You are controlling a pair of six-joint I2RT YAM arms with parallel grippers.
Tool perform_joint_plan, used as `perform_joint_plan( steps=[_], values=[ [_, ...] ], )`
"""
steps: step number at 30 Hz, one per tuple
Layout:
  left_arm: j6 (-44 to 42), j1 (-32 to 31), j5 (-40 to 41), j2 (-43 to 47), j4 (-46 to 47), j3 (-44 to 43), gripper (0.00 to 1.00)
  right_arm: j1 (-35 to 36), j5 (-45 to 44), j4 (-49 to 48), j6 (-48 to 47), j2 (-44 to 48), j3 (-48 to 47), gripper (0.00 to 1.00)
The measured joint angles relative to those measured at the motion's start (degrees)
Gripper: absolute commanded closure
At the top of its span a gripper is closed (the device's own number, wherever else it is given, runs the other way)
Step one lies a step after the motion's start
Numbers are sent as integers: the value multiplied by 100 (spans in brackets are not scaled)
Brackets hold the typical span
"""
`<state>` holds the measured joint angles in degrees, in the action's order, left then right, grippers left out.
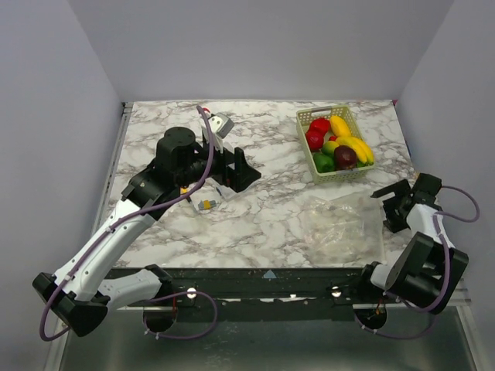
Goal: Place the food in the zip-top bag and seal the zipper
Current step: Move the zipper food storage bag to the center of the board.
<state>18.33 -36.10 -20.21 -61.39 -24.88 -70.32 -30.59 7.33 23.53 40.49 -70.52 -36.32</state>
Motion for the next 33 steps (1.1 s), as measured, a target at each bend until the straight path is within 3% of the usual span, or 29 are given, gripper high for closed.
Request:
perform_joint_plan(
  steps=[6,12,16,22,28,33],
  values=[
    [35,-2,-240,-9,33,37,1,0,955,-400,9,225,649,1],
    [63,-2,-411,-101,39,39,1,424,1552,-463,396,1366,1416,3],
    [98,-2,-463,-181,44,46,1,1508,1657,-601,1051,1976,1617,4],
    [164,-2,-566,-258,105,81,1,3733,1366,-1211,2319,2225,1690,4],
    [245,-2,-667,-295,173,157,1,5921,601,-1843,3154,1429,1375,7],
    [278,-2,-697,-380,170,173,1,6496,15,-1637,2885,752,560,6]
  ],
)
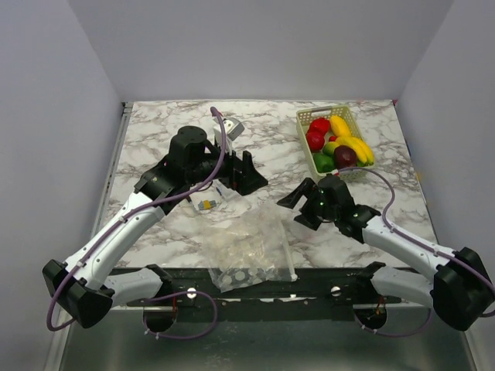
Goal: Place the food in the zip-top bag and seal the zipper
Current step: Move the zipper food storage bag to the center of the board.
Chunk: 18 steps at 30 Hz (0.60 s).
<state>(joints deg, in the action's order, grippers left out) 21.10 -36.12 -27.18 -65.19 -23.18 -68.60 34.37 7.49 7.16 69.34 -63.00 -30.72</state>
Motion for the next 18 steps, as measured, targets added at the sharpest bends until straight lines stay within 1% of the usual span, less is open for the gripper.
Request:
perform_joint_plan(
  steps=[3,6,10,14,15,18],
  values=[
    [4,0,-7,-7,2,26,2,4,-562,337,-435,131,-114,8],
    [22,0,-15,-9,2,31,1,0,-623,450,-1119,247,-50,9],
    [66,0,-85,-44,33,31,2,2,-116,146,-1908,264,243,13],
    [103,0,-118,-103,42,46,1,-44,581,-341,-2420,-57,461,25],
    [105,0,-120,-105,42,55,1,-63,793,-540,-2505,-210,492,26],
    [105,0,-136,-105,44,61,1,-94,1384,-1233,-2568,-522,695,25]
  ],
)
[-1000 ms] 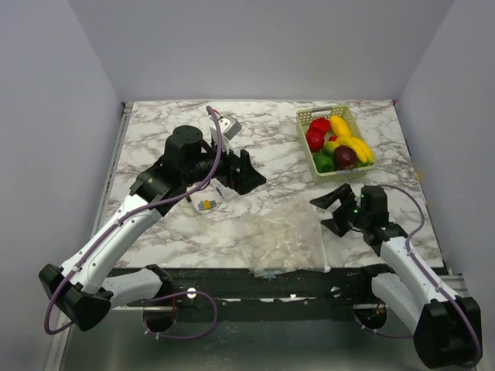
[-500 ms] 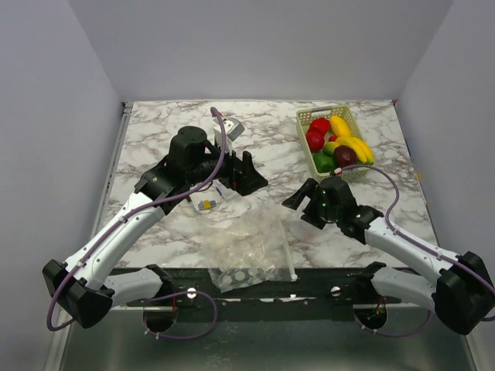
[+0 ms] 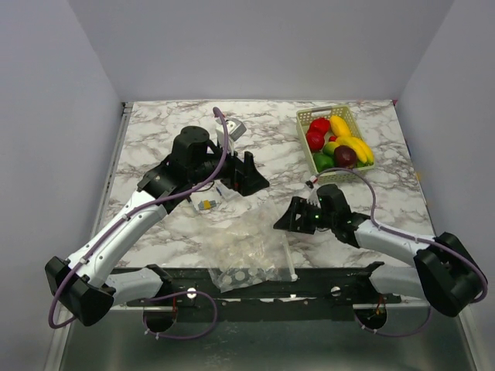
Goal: Place the food in the zip-top bag and seal the zipper
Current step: Move the zipper food storage bag to the center of the board.
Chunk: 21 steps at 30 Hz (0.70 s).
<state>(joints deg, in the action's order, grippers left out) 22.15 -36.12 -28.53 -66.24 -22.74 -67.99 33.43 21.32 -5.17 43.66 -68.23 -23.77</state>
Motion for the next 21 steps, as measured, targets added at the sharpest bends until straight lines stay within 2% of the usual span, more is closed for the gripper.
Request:
perform_joint_plan(
  steps=[4,7,8,13,15,17,21],
  values=[
    [7,0,-28,0,4,0,2,-13,846,-1001,59,-544,116,32],
    [17,0,-68,0,28,0,2,-13,1392,-2011,313,-1086,229,60],
    [20,0,-72,0,33,0,1,-13,1545,-2350,435,-1259,273,65],
    [17,0,-72,0,35,0,1,35,2105,-4214,1311,-2144,450,68],
    [20,0,-74,-2,35,0,1,98,2194,-4767,1550,-2424,444,64],
    [17,0,-74,-7,42,2,1,221,2249,-5143,1735,-2651,411,60],
    [20,0,-81,-63,33,7,1,496,2299,-5652,1937,-3001,273,59]
  ],
)
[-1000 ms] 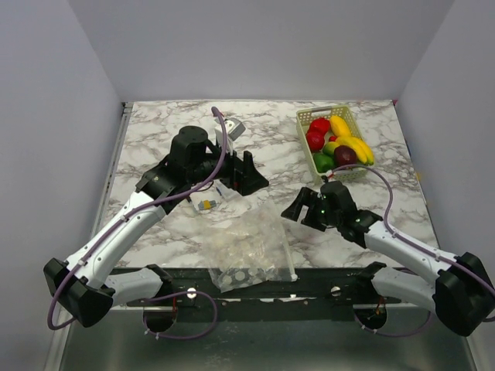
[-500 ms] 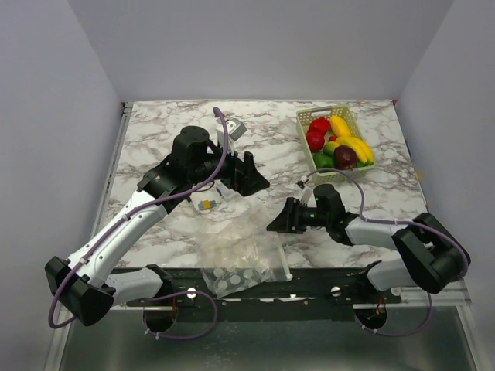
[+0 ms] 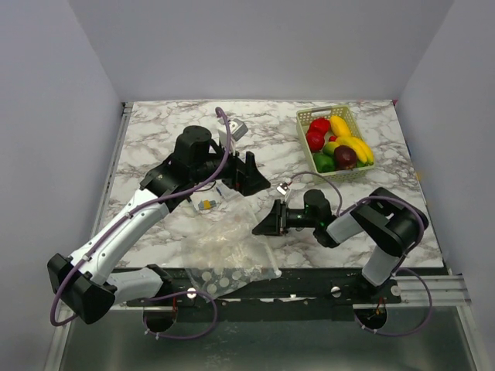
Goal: Place the food in the zip-top bag and seal the zipper
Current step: Move the zipper food storage bag to the center of the board, then open the zipper of the food storage bag at the center of the board.
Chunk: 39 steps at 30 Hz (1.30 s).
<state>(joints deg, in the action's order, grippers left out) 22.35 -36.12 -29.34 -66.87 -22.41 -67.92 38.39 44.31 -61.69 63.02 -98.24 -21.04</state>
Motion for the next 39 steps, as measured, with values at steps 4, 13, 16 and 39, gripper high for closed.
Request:
perform_joint_plan(
  steps=[4,13,16,39],
  values=[
    [0,0,-28,-44,4,17,1,282,-24,-284,103,-302,-173,76],
    [0,0,-44,-37,0,20,4,361,-420,-393,450,-190,-188,99],
    [0,-2,42,13,2,24,4,59,-767,553,341,815,-55,99],
    [1554,-13,2227,267,-693,85,21,809,-2907,4485,-1823,2973,-1241,99]
  ],
)
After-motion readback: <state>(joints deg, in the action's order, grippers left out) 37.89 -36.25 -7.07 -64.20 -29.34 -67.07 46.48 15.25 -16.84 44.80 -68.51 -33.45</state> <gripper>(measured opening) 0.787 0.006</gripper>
